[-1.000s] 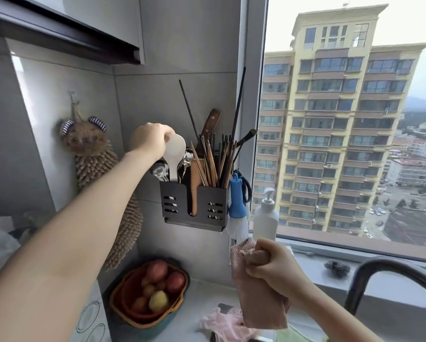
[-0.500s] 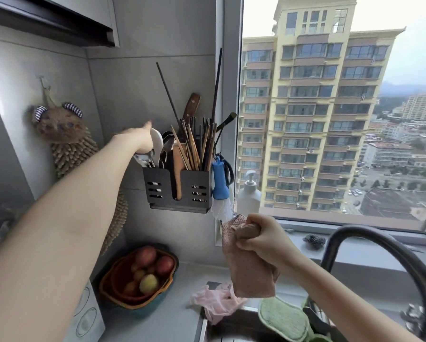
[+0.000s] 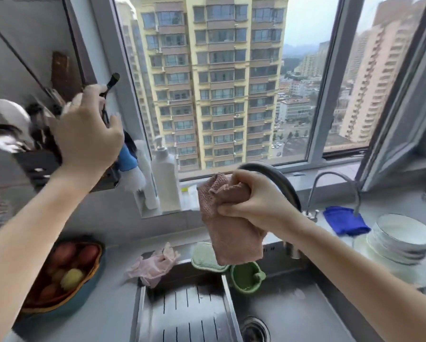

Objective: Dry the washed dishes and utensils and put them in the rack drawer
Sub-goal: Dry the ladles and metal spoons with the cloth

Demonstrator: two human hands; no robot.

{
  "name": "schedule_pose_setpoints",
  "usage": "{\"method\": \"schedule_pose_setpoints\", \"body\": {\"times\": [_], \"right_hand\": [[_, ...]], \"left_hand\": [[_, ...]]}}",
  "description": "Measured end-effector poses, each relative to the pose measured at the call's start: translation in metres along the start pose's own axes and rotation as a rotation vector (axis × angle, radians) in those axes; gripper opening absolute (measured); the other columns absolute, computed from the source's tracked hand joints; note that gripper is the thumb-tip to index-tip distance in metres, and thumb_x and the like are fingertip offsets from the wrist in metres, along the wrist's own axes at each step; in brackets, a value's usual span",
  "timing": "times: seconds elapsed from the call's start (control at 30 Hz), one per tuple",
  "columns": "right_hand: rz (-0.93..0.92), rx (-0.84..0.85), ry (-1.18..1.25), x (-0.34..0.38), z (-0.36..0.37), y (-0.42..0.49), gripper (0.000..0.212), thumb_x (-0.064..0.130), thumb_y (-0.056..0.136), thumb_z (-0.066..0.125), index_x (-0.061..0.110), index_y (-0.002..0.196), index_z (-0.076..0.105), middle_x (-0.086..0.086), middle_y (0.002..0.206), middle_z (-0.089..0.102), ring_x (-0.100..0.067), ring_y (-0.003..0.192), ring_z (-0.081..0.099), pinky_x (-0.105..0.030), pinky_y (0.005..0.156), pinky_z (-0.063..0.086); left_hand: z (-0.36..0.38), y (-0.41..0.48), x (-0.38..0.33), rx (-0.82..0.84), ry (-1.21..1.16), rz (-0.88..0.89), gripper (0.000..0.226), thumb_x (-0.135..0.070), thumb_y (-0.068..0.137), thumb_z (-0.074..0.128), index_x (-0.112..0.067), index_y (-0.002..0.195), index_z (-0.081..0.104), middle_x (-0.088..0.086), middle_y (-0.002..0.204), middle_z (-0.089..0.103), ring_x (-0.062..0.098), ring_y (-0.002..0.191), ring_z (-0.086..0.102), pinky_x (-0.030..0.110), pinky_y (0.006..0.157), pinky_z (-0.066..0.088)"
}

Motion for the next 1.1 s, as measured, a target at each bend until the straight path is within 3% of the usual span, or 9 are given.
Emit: {"method": "schedule_pose_setpoints", "body": {"times": [0.17,0.33,0.47,0.6,0.77,0.83,1.0,1.07,1.1], "right_hand": [[0.203,-0.144,-0.015,-0.046,-0.081,-0.077,0.053,0.013,0.068,0.082,0.03,0.108,0.052,0.004,0.094,0.069,-0.008,0.09,0.065,-0.023,0.082,0.051],[0.443,-0.373,-0.065,-0.106,-0.151,-0.163,0.046,0.023,0.074,0.079,0.034,0.112,0.056,0.015,0.098,0.064,0.002,0.089,0.059,-0.015,0.081,0.045],[0.607,-0.562,-0.096,-0.15,-0.204,-0.229,0.035,0.029,0.084,0.069,0.028,0.116,0.055,0.02,0.102,0.059,0.009,0.093,0.053,-0.003,0.08,0.04],[0.78,-0.671,-0.155,-0.189,-0.253,-0.288,0.04,0.035,0.087,0.064,0.029,0.124,0.052,0.01,0.115,0.059,-0.009,0.109,0.056,-0.029,0.095,0.045],[0.909,-0.778,-0.273,-0.22,-0.307,-0.343,0.042,0.035,0.087,0.063,0.034,0.126,0.049,0.012,0.122,0.058,-0.012,0.117,0.052,-0.032,0.094,0.042],[0.951,-0.784,-0.299,-0.233,-0.325,-0.355,0.045,0.036,0.087,0.062,0.032,0.13,0.048,0.011,0.129,0.056,-0.013,0.121,0.05,-0.033,0.095,0.041],[0.973,-0.745,-0.28,-0.268,-0.356,-0.367,0.044,0.035,0.087,0.062,0.033,0.128,0.049,0.012,0.129,0.056,-0.013,0.121,0.05,-0.032,0.095,0.042],[0.967,-0.725,-0.269,-0.281,-0.365,-0.368,0.042,0.035,0.087,0.062,0.034,0.127,0.049,0.012,0.128,0.057,-0.013,0.12,0.051,-0.032,0.094,0.042],[0.966,-0.714,-0.262,-0.287,-0.369,-0.369,0.042,0.035,0.087,0.062,0.035,0.127,0.049,0.012,0.127,0.057,-0.013,0.119,0.051,-0.032,0.094,0.042]], "left_hand": [[0.037,-0.078,-0.146,0.246,-0.383,0.193,0.04,-0.01,0.087,0.061,-0.011,0.126,0.054,0.012,0.115,0.064,0.03,0.105,0.06,0.03,0.09,0.039],[0.086,-0.143,-0.269,0.5,-0.615,0.325,0.036,-0.013,0.087,0.062,-0.013,0.123,0.058,0.01,0.118,0.064,0.028,0.091,0.063,0.033,0.085,0.044],[0.151,-0.203,-0.351,0.669,-0.639,0.507,0.023,-0.017,0.089,0.056,-0.013,0.109,0.067,0.006,0.109,0.066,0.027,0.101,0.058,0.024,0.084,0.037],[0.23,-0.272,-0.411,0.875,-0.536,0.685,0.023,-0.019,0.089,0.057,-0.009,0.107,0.068,0.011,0.105,0.067,0.033,0.101,0.058,0.039,0.086,0.047],[0.28,-0.344,-0.466,1.019,-0.482,0.772,0.005,-0.009,0.076,0.067,-0.007,0.078,0.07,0.012,0.074,0.065,0.035,0.073,0.062,0.037,0.061,0.051],[0.296,-0.367,-0.49,1.028,-0.439,0.882,0.005,-0.004,0.069,0.067,-0.007,0.073,0.067,0.011,0.071,0.062,0.035,0.071,0.06,0.037,0.06,0.05],[0.339,-0.382,-0.568,0.759,-0.281,1.493,0.007,-0.018,0.068,0.06,-0.018,0.064,0.066,0.0,0.073,0.061,0.023,0.078,0.056,0.034,0.072,0.047],[0.368,-0.382,-0.593,0.66,-0.054,1.723,0.003,-0.024,0.065,0.072,-0.022,0.064,0.071,-0.003,0.076,0.066,0.022,0.085,0.062,0.037,0.091,0.049],[0.383,-0.384,-0.602,0.639,0.044,1.8,0.01,-0.026,0.058,0.08,-0.024,0.063,0.072,-0.004,0.078,0.069,0.021,0.089,0.065,0.04,0.102,0.041]]}}
Point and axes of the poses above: each hand's wrist, its own y-axis towards the middle knuckle, its own z-axis out of the palm, x = y × z, the point moved 4 cm from there along y, towards the middle knuckle
